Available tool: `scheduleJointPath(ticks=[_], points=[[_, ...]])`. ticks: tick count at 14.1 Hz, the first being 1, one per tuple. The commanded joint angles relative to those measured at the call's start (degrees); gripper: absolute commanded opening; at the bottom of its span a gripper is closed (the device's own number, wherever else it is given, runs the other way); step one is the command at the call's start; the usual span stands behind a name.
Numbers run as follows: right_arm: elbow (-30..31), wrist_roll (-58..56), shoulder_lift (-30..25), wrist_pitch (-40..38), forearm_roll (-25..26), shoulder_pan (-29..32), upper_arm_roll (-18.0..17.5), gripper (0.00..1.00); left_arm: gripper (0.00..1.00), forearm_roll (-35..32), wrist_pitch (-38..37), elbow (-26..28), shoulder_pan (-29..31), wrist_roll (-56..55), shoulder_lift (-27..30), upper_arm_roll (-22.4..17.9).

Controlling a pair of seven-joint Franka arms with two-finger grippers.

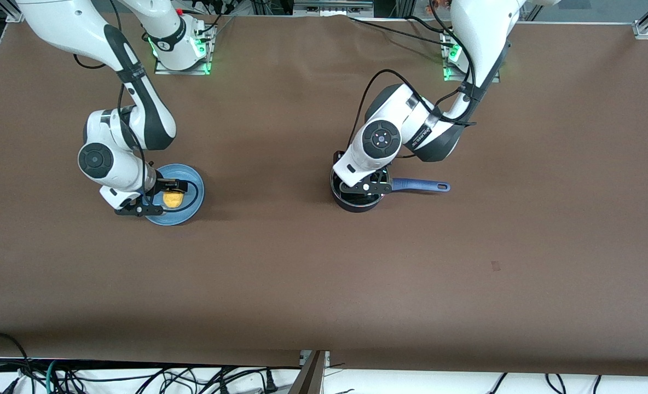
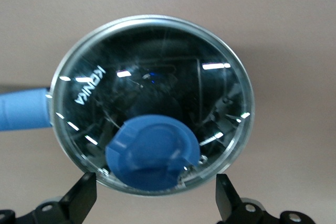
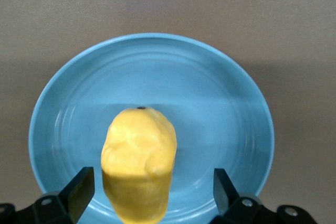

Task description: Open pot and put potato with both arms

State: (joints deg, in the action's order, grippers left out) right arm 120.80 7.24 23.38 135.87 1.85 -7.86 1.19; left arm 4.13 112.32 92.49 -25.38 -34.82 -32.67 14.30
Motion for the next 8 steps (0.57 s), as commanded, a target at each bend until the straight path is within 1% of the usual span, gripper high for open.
scheduleJointPath(ticks=[1, 3, 5, 6, 7, 8], points=[[0.8, 0.9, 0.3, 2.3, 0.2, -0.2, 0.1, 1.0, 1.0, -2.4, -0.1, -1.6, -0.9, -0.3, -0.8, -0.8], [0.8, 0.9, 0.7, 3.2, 0.2, -0.2, 0.1, 1.0, 1.0, -2.7, 2.0, -1.6, -0.8, -0.2, -1.3, -0.8], [0.8, 0.9, 0.9, 3.3, 0.2, -0.2, 0.1, 0.99, 0.94, -2.7, 2.6, -1.6, -0.9, -0.2, -2.1, -0.8], [0.8, 0.9, 0.9, 3.3, 0.2, -0.3, 0.1, 0.93, 0.91, -2.7, 2.6, -1.6, -0.9, -0.2, -2.2, -0.8], [0.8, 0.9, 0.9, 3.3, 0.2, -0.3, 0.1, 0.85, 0.91, -2.7, 2.6, -1.6, -0.9, -0.2, -2.2, -0.8], [0.8, 0.9, 0.9, 3.2, 0.2, -0.3, 0.1, 0.77, 0.88, -2.8, 2.6, -1.6, -0.9, -0.2, -2.1, -0.9]])
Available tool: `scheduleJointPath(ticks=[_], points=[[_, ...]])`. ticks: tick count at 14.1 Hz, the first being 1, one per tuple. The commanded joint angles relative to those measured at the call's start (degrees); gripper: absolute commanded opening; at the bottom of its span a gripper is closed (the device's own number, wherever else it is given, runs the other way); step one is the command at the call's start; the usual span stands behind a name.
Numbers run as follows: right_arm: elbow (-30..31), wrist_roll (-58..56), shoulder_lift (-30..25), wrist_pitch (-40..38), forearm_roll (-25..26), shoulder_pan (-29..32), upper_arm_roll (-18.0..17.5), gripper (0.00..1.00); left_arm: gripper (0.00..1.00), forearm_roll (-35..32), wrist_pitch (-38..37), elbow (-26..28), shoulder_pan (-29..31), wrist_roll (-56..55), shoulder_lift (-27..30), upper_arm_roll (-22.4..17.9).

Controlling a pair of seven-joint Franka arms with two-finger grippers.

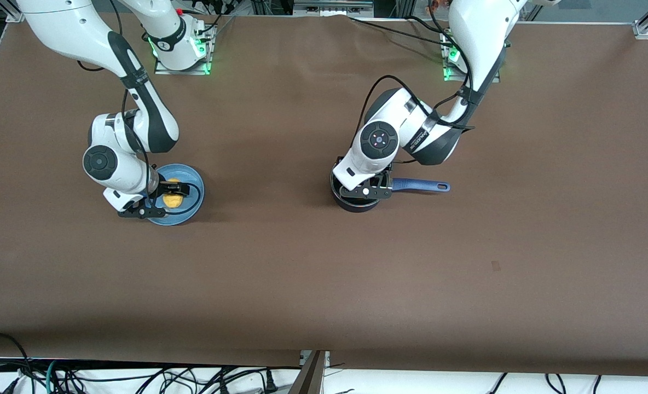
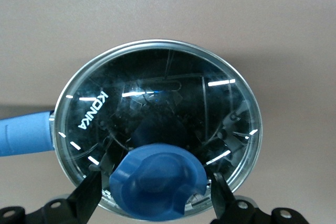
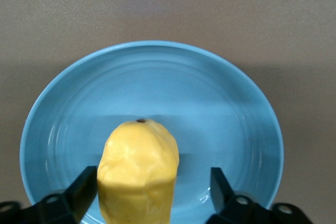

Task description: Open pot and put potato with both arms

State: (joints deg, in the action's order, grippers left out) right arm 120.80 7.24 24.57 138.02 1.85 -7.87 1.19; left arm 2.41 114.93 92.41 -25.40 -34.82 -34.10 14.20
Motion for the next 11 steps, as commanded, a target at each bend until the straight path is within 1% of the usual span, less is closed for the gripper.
scheduleJointPath(ticks=[1, 2, 3, 4, 5, 6, 7, 8, 9, 11], points=[[0.8, 0.9, -0.3, 0.9, 0.2, -0.3, 0.1, 0.71, 0.83, -1.1, 0.0, -1.5, -0.9, -0.2, -0.7, -0.8], [0.5, 0.9, -0.4, 0.8, 0.2, -0.3, 0.1, 0.65, 0.76, -1.1, 0.0, -1.5, -0.9, 0.2, -0.7, -0.8], [0.3, 0.9, -0.4, 0.8, 0.2, -0.3, 0.0, 0.6, 0.71, -1.0, 0.0, -1.5, -0.9, 0.3, -0.7, -0.8], [0.3, 0.9, -0.4, 0.8, 0.2, -0.3, 0.0, 0.54, 0.7, -1.0, -0.1, -1.5, -0.8, 0.3, -0.7, -0.8], [0.1, 0.9, -0.6, 0.8, 0.2, -0.3, 0.0, 0.49, 0.66, -1.0, -0.1, -1.5, -0.8, 0.3, -0.7, -0.8], [0.1, 0.9, -0.7, 0.8, 0.3, -0.3, 0.0, 0.44, 0.54, -1.1, -0.1, -1.5, -0.9, 0.3, -0.6, -0.8], [0.1, 0.9, -0.7, 0.8, 0.3, -0.3, 0.0, 0.37, 0.46, -1.1, -0.1, -1.5, -0.9, 0.3, -0.6, -0.8], [0.1, 0.9, -0.8, 0.8, 0.3, -0.3, 0.0, 0.32, 0.44, -1.0, -0.1, -1.5, -0.8, 0.4, -0.6, -0.8], [0.1, 0.9, -1.0, 0.8, 0.3, -0.3, 0.0, 0.3, 0.43, -1.1, -0.1, -1.5, -0.8, 0.4, -0.5, -0.8], [-2.0, 0.0, -2.1, 0.1, 0.3, -0.3, -0.3, 0.3, 0.37, -1.0, -0.1, -1.5, -0.8, 0.4, -0.4, -0.8]])
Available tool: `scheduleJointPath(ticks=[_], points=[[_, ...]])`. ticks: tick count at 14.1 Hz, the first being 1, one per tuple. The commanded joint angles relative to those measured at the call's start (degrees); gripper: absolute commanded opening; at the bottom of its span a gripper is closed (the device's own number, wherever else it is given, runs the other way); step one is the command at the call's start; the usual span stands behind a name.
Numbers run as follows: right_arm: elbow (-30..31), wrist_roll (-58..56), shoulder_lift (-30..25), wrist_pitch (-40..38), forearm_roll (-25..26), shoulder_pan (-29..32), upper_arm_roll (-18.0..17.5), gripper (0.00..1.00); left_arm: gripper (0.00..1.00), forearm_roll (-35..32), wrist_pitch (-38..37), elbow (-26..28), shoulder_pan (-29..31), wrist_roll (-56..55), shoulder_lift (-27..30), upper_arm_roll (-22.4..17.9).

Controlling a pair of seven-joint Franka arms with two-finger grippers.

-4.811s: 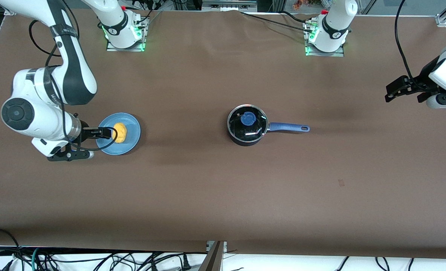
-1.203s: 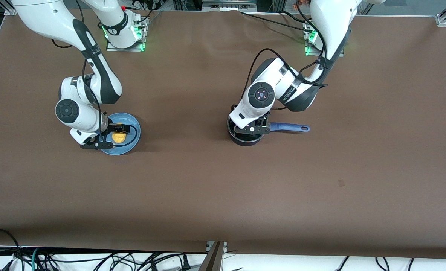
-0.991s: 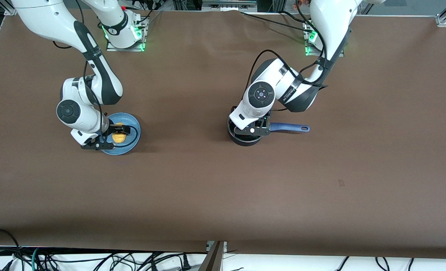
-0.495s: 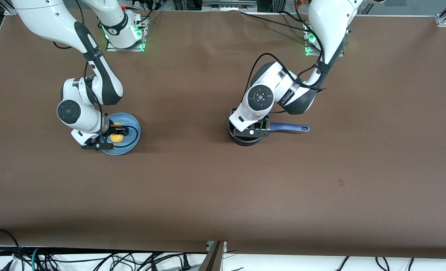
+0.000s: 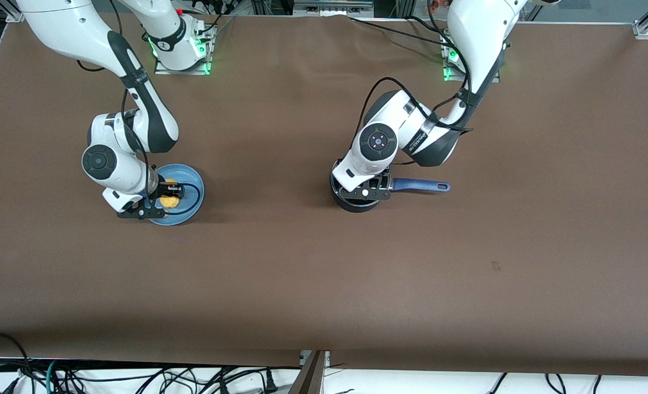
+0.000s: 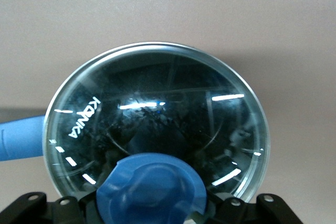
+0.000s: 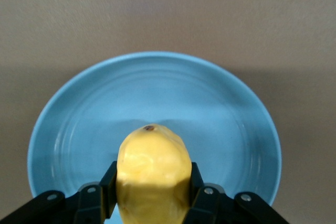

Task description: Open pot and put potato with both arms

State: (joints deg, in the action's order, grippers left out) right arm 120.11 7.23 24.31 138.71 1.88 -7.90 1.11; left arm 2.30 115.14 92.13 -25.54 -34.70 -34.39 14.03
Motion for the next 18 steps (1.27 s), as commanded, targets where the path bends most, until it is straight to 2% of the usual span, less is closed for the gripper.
scheduleJointPath(ticks=[1, 3, 4, 7, 9, 11, 14, 18], points=[[-2.3, -0.1, -2.5, -2.2, 0.2, -0.3, -0.4, 0.3, 0.31, -0.9, -0.6, -1.3, -0.6, 0.3, 0.1, -0.6], [-4.7, 0.1, -3.8, -5.5, 0.2, -0.3, -1.5, 0.3, 0.07, -0.9, -1.1, -1.3, -0.3, 0.4, 0.5, -0.5], [-5.9, 0.2, -4.4, -7.0, 0.2, -0.3, -1.9, 0.3, 0.0, -0.9, -1.1, -1.3, 0.0, 0.7, 0.9, -0.6], [-10.6, 0.7, -4.8, -12.5, -0.2, -0.3, -3.7, 0.3, 0.0, -0.9, -1.9, -1.3, 2.5, 2.5, 2.7, -0.8], [-12.9, 0.8, -4.8, -14.4, -0.5, -0.3, -5.1, 0.3, 0.0, -0.9, -5.8, -1.4, 4.3, 3.4, 5.0, -0.8], [-14.6, 2.2, -4.8, -15.5, -0.6, -0.3, -7.2, 0.3, 0.0, -0.9, -10.1, -1.3, 8.2, 10.0, 8.3, -0.8], [-19.5, 13.6, -4.1, -19.4, -0.6, -2.1, -12.1, 0.3, 0.0, -0.9, -16.9, -1.2, 16.3, 23.2, 12.8, -0.8], [-25.7, 33.1, -0.9, -20.0, 0.0, -13.1, -12.4, 0.3, 0.0, -2.8, -22.8, 1.1, 25.8, 39.7, 18.0, -0.7]])
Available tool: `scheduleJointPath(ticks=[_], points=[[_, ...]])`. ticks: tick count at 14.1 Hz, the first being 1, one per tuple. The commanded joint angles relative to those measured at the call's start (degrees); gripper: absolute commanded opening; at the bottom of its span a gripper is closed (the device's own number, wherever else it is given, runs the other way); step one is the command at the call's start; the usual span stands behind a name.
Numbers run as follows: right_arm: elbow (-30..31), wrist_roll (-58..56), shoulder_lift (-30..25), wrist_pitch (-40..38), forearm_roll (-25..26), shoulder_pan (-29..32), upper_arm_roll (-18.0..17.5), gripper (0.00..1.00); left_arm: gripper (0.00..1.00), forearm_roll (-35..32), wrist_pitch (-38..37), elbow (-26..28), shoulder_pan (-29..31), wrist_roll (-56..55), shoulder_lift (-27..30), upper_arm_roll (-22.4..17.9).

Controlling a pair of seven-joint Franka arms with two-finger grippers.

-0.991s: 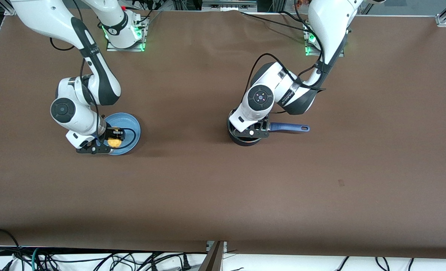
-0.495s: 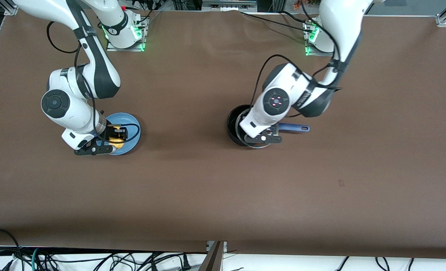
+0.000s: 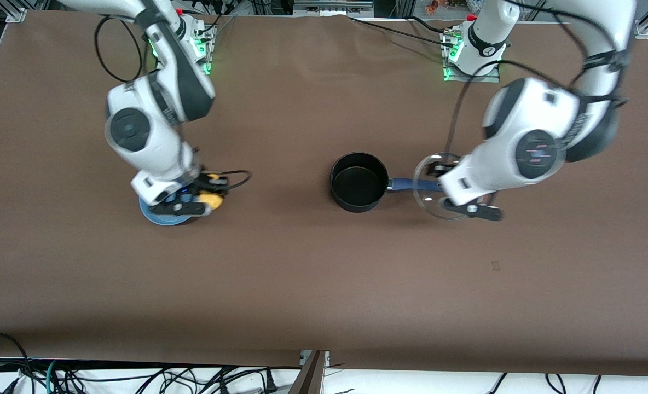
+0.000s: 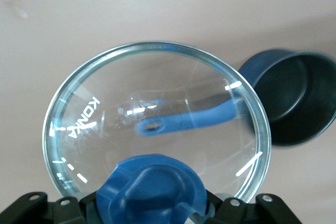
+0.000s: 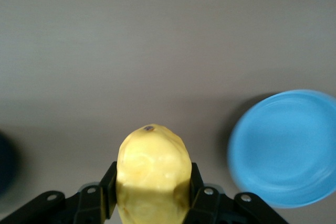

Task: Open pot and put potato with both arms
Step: 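Lift the lid off the pot while the right gripper carries the potato, then lower the potato into the pot while the left gripper sets the lid down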

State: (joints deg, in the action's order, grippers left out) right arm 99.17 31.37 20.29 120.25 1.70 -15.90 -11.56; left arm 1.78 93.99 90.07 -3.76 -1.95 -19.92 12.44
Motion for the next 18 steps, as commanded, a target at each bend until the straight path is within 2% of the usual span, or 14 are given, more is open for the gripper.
scheduleJointPath(ticks=[1, 3, 7, 9, 13, 17, 18], points=[[-6.8, 13.7, 4.6, -1.5, 0.2, -7.5, 0.2, 0.3, 0.0, -3.5, -1.4, 5.1, 6.2, 9.8, 4.7, 1.0], [-9.6, 21.5, 7.3, -1.0, 0.1, -11.8, 0.3, 0.3, 0.0, -5.0, 1.7, 10.4, 9.6, 13.5, 6.7, 1.0], [-19.5, 31.5, 14.7, 0.6, 0.1, -17.6, 0.3, 0.3, 0.0, -6.5, 25.1, 29.1, 18.2, 22.3, 9.5, 1.2], [-23.0, 34.7, 17.9, 3.2, 0.1, -19.8, 0.3, 0.3, 0.0, -6.5, 35.9, 35.1, 20.7, 25.1, 8.4, 1.2], [-23.7, 37.0, 22.1, 12.3, 0.1, -21.8, 0.3, 0.3, 0.0, -7.3, 40.6, 35.4, 22.1, 25.7, 1.5, 0.9], [-23.7, 38.2, 24.8, 18.3, 0.0, -23.0, 0.3, 0.3, 0.0, -10.0, 41.0, 31.0, 22.7, 25.6, -4.7, 0.8], [-23.7, 38.4, 25.3, 19.6, 0.0, -23.4, 0.3, 0.3, 0.12, -10.0, 40.8, 29.7, 22.7, 25.6, -5.7, 0.9]])
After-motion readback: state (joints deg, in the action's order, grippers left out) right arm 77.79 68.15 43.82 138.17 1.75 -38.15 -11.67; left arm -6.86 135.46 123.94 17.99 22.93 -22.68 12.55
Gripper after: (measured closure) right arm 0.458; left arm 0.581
